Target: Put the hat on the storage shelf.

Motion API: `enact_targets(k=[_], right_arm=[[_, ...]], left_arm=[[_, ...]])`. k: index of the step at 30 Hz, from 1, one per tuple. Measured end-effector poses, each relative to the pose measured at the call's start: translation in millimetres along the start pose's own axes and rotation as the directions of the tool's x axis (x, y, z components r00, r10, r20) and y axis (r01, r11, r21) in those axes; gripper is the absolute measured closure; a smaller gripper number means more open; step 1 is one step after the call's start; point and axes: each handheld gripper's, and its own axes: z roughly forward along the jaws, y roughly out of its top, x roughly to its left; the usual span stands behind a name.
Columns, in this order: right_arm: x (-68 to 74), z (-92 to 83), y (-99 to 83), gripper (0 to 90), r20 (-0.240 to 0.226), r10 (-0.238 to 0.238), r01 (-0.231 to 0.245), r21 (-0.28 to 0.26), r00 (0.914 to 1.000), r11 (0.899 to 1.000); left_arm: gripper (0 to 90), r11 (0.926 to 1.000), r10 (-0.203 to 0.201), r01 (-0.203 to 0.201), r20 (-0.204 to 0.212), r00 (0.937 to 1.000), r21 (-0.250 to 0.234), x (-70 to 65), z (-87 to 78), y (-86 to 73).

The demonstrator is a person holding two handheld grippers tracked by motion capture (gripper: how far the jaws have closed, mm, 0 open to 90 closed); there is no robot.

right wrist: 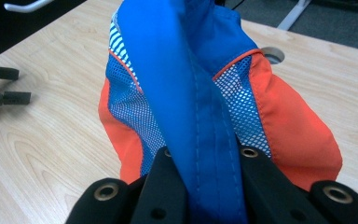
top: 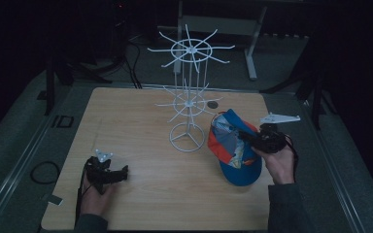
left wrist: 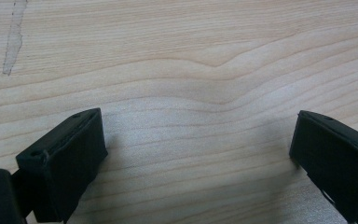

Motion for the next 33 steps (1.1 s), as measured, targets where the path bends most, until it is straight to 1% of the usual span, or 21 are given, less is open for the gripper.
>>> enact_targets(k=[8, 18, 22, 33], right_arm=[[1.0, -10.9, 3.4, 88.1, 0.001, -0.010, 0.011, -0.035, 0.9999, 0.999], [1.1, -22.4, 4.4, 88.0, 0.006, -0.018, 0.018, -0.056, 0.9998, 0.998], [0.9, -27.9, 4.7, 88.0, -0.008, -0.016, 0.015, -0.069, 0.9998, 0.998], [3.3, -39.2, 7.9, 88.0, -0.002, -0.026, 0.026, -0.088, 0.9997, 0.996]], left_arm=[[3.9, 1.0000, 0.000, 0.000, 0.001, 1.0000, 0.002, 0.0, -0.1, 0.1], [3.8, 1.0000, -0.002, 0.002, 0.002, 1.0000, 0.003, -0.1, -0.2, 0.0], [3.8, 1.0000, -0.002, 0.002, 0.002, 1.0000, 0.003, -0.1, -0.2, 0.0], [3.9, 1.0000, -0.002, 0.002, 0.001, 1.0000, 0.001, -0.1, -0.1, 0.0]])
